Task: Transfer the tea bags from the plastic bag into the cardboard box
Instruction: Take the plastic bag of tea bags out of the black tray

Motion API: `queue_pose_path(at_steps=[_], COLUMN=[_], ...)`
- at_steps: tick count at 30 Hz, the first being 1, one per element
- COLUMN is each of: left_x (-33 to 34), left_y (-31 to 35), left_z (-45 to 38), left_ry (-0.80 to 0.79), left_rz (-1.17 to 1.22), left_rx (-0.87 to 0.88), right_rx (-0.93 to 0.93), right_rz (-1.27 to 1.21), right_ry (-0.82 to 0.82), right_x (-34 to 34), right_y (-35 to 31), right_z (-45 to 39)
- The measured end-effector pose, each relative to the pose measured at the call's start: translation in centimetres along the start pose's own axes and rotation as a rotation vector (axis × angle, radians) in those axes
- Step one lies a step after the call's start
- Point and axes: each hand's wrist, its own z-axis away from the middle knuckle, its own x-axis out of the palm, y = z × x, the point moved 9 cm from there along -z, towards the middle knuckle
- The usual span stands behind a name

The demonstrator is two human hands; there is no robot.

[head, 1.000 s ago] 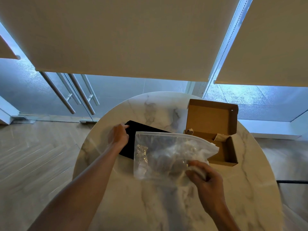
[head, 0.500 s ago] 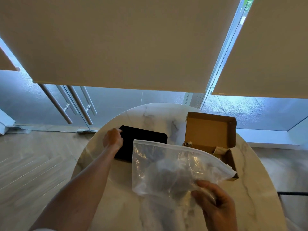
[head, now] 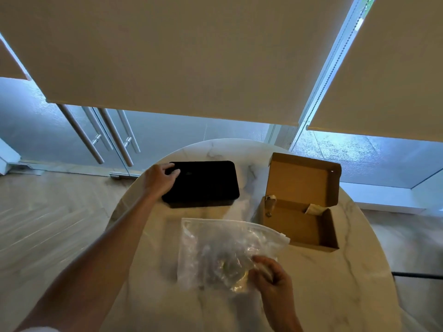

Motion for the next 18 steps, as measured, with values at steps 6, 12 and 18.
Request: queue_pose_path(at_steps=[6, 12, 18], left_x=[0.0, 4.2, 6.3], left_y=[3.3, -1.5, -6.0], left_z=[11.5, 20.9, 22.5], left_ry=[-0.162, -0.152, -0.132], left_rz=[0.330, 0.065, 0.214], left_rx=[0.220, 0.126, -0.034], right_rx=[0.028, -0.020, -0.019], right_rz=[0.169, 0.252, 0.409], right_ry=[0.019, -0.071, -0.109], right_x=[-0.2, 1.8, 0.2], right_y=[1.2, 1.1, 1.7], right_z=[0.1, -0.1, 0.3])
